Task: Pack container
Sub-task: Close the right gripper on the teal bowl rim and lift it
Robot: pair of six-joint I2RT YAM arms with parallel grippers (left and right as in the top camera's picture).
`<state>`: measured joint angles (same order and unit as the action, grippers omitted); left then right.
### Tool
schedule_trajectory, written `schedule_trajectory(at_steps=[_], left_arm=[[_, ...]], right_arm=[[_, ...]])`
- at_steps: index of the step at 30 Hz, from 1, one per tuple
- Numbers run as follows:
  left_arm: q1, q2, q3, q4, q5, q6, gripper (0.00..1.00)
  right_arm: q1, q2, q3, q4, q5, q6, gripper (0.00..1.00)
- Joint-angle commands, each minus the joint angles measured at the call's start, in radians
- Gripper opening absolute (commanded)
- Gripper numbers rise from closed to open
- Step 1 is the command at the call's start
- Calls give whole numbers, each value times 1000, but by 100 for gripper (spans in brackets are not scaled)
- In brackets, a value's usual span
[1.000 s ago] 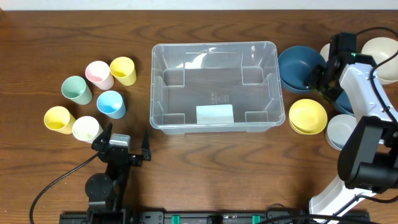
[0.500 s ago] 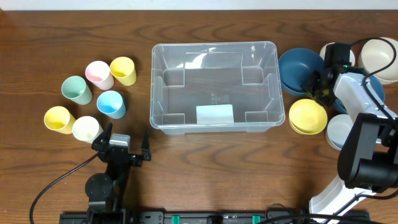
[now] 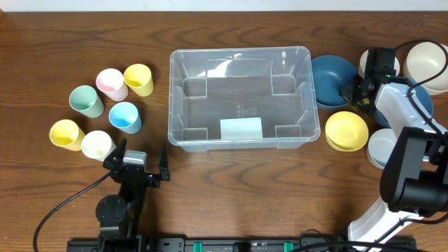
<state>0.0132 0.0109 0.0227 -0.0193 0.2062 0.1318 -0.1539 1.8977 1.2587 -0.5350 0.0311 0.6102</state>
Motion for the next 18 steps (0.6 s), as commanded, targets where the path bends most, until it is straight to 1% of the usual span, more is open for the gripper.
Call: schedule_trajectory(at_steps=[1,11,18], left_arm=[[5,-6,-19,-32,11,6,98],[5,-6,-19,-32,11,6,98],[5,-6,-19,-32,11,6,98]], right_arm=[[2,6,-6,8,15,-6,1],[-4,6,-6,24,77,-10,1],[-34,5,21,51,38,-52,1]])
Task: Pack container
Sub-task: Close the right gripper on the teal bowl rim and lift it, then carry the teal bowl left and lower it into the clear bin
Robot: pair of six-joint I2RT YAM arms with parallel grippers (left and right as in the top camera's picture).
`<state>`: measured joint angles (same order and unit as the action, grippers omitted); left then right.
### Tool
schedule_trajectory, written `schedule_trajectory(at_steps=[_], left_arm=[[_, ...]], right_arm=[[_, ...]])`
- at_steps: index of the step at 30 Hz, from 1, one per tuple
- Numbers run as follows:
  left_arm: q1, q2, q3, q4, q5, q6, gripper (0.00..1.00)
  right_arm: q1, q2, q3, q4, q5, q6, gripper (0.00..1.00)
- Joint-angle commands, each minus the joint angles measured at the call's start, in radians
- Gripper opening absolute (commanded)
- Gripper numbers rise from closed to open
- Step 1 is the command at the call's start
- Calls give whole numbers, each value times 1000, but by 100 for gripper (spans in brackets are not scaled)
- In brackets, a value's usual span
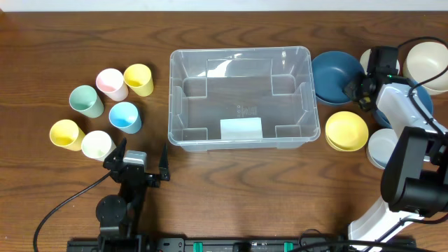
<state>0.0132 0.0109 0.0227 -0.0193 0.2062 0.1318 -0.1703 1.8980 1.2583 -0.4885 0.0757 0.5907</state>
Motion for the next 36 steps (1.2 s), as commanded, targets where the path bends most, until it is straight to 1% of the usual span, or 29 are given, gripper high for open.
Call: schedule_trajectory(at_steps=[1,8,18,22,25,28,30,33,36], left_arm=[[5,-6,-19,-32,11,6,98],[5,-6,-19,-32,11,6,98],[5,-6,-19,-32,11,6,98],[5,-6,-19,-32,11,6,98],[5,-6,-19,-32,11,6,98],[5,-6,-19,-32,11,6,98],[5,-6,-19,-32,11,6,98],[5,-6,-19,-32,11,6,98],[5,-6,-19,-32,11,6,98]], right_arm=[[-20,4,33,2,-16,-43,1],[-23,-8,168,-49,-77,-124,1],[-28,-77,431,-224,-95,-180,1],[-12,-136,491,-262,-231,-258,1],[35,-193,492,-261,-333,-284,1],[121,-220,492,-288,-344,-293,1],[185,-217,491,-304,-325,-297,1],[291,-194,470,-314,-232,-296,1],[367,-161,441,-314,-160,-288,1]])
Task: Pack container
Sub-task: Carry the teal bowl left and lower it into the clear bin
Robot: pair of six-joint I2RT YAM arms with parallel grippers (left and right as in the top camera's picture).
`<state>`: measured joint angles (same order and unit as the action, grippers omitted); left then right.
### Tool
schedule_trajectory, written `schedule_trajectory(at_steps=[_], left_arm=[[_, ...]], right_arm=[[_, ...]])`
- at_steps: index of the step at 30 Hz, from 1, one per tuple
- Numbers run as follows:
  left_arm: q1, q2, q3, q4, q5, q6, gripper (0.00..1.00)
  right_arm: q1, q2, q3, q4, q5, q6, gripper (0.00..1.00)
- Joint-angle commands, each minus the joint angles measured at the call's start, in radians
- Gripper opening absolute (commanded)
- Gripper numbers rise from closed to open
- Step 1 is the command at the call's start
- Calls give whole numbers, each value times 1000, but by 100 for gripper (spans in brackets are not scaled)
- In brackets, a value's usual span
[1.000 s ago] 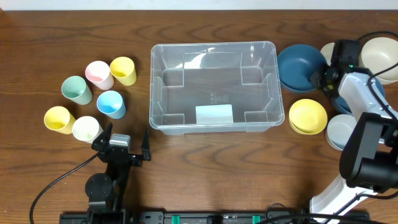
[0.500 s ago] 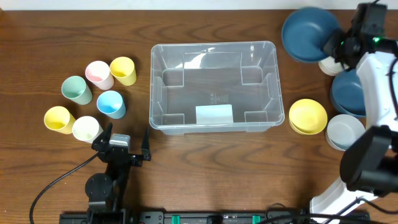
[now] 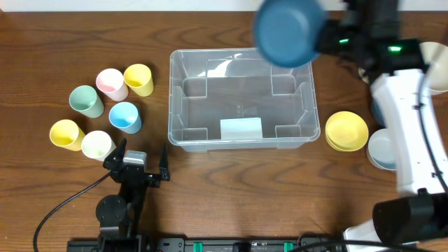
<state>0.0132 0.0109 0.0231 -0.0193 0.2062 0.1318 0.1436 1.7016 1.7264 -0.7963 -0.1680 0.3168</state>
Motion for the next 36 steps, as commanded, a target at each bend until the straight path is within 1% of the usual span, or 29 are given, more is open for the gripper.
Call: schedule_trajectory(at_steps=[1,5,9,13,20,28,35,36], left_arm=[[5,-6,-19,-32,11,6,98],[5,-6,-19,-32,11,6,98],[5,-6,-19,-32,11,6,98],[5,-6,-19,-32,11,6,98],[5,-6,-19,-32,11,6,98],[5,-6,-19,-32,11,6,98],[5,-6,-19,-32,11,6,98],[5,-6,-19,-32,11,6,98]], right_arm=[[74,50,-35,-9,102,-5,1],[111,95,-53,-23,116,9,1],[116,141,-57,-68,157,39,1],[116,163,-81,-68,205,45,1],[118,164,-142,5,272,18,1],[117,166,-269,158,290,-56,1],[119,166,-307,193,293,-56,1],[119,166,-307,195,295,-56,3]])
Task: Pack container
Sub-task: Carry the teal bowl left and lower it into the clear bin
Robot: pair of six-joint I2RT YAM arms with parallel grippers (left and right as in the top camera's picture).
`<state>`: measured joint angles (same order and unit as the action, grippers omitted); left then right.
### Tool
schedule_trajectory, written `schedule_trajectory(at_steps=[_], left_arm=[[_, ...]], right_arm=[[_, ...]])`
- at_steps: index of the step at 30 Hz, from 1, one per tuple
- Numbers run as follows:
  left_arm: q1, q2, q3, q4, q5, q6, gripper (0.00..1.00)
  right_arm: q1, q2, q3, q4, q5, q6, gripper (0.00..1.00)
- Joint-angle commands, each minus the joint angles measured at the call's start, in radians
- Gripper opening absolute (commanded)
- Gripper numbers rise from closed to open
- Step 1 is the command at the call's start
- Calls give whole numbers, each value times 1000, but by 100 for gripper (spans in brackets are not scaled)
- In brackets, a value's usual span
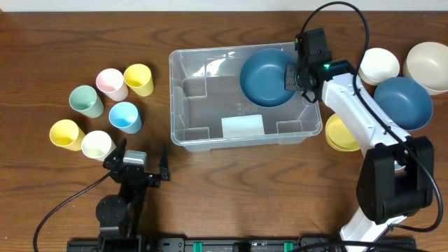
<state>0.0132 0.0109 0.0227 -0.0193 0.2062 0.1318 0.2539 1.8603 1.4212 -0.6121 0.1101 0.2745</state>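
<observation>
A clear plastic container (210, 136) stands mid-table. Its floor is bare apart from a white label. Inside its right rear part is a dark blue bowl (262, 78), its opening facing up. My right gripper (294, 75) is shut on the bowl's right rim, over the container's right wall. Whether the bowl rests on the floor cannot be told. My left gripper (140, 154) stands open at the front left, with nothing between its fingers.
Several cups stand left of the container: green (85, 101), pink (110, 84), two yellow, blue (124, 117), white. To the right are a second blue bowl (402, 101), a white bowl (378, 66), a cream bowl (428, 64) and yellow bowls (337, 136), partly under my right arm.
The blue bowl was held high over the container's back right corner. Now it is down inside the container's right rear part, still in my right gripper. The left arm has not moved.
My right gripper was at the rim of the blue bowl on the table right of the container, and stayed there at the following moment. Then it held the bowl high above the container's back right. Now the bowl is low inside the container.
</observation>
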Motion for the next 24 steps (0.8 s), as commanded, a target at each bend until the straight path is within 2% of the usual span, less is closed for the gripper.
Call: schedule_trajectory(at_steps=[1,10,14,16,24], left_arm=[[5,-6,-19,-32,11,6,98],[5,-6,-19,-32,11,6,98],[5,-6,-19,-32,11,6,98],[5,-6,-19,-32,11,6,98],[5,-6,-19,-32,11,6,98]], right_arm=[[8,7,-2,11,18,-14,5],[8,7,-2,19,19,-18,7],[8,7,-2,26,25,-30,20],[8,7,-2,27,31,-31,23],[8,7,-2,39,32,-48,23]])
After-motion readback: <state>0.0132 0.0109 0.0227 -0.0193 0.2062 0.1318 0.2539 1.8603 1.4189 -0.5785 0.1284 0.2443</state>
